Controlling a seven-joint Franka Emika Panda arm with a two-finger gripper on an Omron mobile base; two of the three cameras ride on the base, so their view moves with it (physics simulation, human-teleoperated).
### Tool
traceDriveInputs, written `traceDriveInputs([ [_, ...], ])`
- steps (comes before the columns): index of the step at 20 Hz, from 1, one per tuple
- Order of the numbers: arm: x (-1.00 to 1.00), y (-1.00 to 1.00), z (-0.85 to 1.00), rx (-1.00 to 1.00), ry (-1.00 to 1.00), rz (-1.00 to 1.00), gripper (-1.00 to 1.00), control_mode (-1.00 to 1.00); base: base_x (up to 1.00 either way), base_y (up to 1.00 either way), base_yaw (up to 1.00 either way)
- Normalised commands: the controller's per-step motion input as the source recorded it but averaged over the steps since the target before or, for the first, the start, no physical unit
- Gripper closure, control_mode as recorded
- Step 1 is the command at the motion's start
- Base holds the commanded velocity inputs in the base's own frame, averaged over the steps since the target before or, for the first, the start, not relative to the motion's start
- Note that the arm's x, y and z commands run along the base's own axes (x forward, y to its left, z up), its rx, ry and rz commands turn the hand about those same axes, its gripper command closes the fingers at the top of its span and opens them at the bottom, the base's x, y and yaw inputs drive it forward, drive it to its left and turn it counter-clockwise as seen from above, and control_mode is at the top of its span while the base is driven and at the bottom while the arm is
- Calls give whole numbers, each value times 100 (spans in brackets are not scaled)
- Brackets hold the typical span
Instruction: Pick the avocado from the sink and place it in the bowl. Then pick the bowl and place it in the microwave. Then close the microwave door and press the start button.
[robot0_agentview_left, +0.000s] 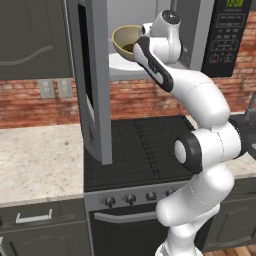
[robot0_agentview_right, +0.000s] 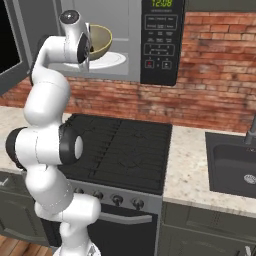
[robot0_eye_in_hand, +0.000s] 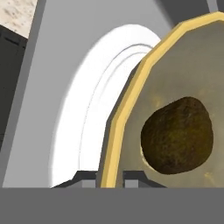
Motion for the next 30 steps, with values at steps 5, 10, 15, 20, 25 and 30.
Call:
traceDriveInputs([
  [5,-28,0,9,0,0,0,-100,-100,0,0,0],
  [10,-81,0,2,0,-9,0,-100,-100,0,0,0],
  [15,-100,0,1,0,-10,0,-100,-100,0,0,0],
  [20,-100,0,0,4,-2,0,-100,-100,0,0,0],
  [25,-100,-4,19,21,0,11,-100,-100,0,0,0],
  [30,-100,-8,47,23,-3,19,-100,-100,0,0,0],
])
